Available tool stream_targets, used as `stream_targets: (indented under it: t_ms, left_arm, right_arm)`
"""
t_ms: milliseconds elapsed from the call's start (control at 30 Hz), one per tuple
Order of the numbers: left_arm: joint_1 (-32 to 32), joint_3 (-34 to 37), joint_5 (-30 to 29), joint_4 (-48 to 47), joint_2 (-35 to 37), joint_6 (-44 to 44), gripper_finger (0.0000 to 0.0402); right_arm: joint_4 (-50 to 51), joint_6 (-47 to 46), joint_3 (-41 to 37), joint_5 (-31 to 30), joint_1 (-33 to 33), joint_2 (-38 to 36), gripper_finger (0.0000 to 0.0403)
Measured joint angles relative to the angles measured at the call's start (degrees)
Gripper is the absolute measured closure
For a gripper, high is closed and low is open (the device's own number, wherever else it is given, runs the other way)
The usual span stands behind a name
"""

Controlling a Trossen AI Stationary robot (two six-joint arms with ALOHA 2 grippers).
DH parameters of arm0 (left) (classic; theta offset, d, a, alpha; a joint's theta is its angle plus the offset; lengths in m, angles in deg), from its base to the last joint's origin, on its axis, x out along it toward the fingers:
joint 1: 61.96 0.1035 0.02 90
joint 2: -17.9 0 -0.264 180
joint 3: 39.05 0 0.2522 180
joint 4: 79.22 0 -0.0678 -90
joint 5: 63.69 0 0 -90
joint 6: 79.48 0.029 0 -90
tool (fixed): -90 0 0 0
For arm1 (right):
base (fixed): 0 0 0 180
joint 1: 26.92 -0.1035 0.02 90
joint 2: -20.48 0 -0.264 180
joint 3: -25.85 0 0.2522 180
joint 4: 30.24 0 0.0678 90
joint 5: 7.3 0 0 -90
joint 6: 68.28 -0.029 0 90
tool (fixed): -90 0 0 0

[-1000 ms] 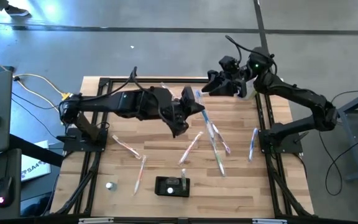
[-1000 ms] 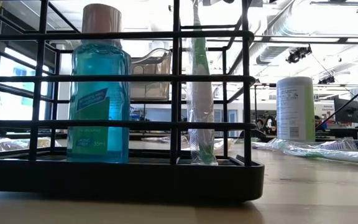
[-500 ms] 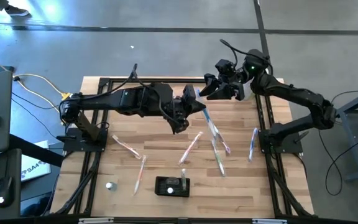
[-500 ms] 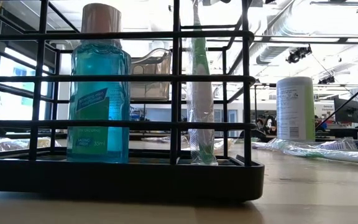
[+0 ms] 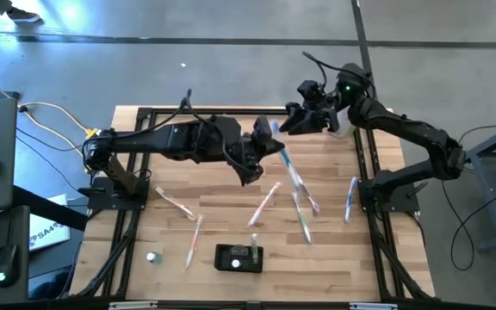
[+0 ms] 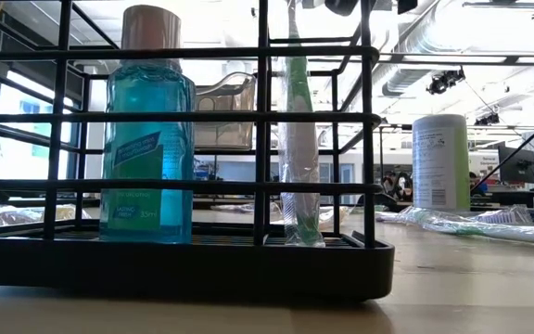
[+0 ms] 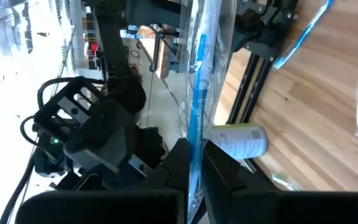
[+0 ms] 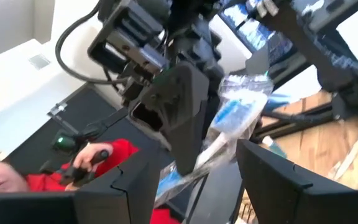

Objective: Pick & Place toothbrushing station
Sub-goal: Put the left blue toothbrush into the black wire organizer

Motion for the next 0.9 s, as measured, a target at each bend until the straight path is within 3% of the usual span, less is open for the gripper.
stream_targets:
  t_ms: [733,900]
  left_arm:
    - [0.0,0.0,1.6,-0.7,0.0,-0.1,0.0387]
    - [0.0,0.0,1.6,-0.8,0.0,-0.9,0.0387]
  right_arm:
    - [-2.1,2.9,-0.1,-3.3,-4.2,3.2,0.0200]
    - [-3.5,3.0,-0.1,-3.0,-5.0,3.2,0.0218]
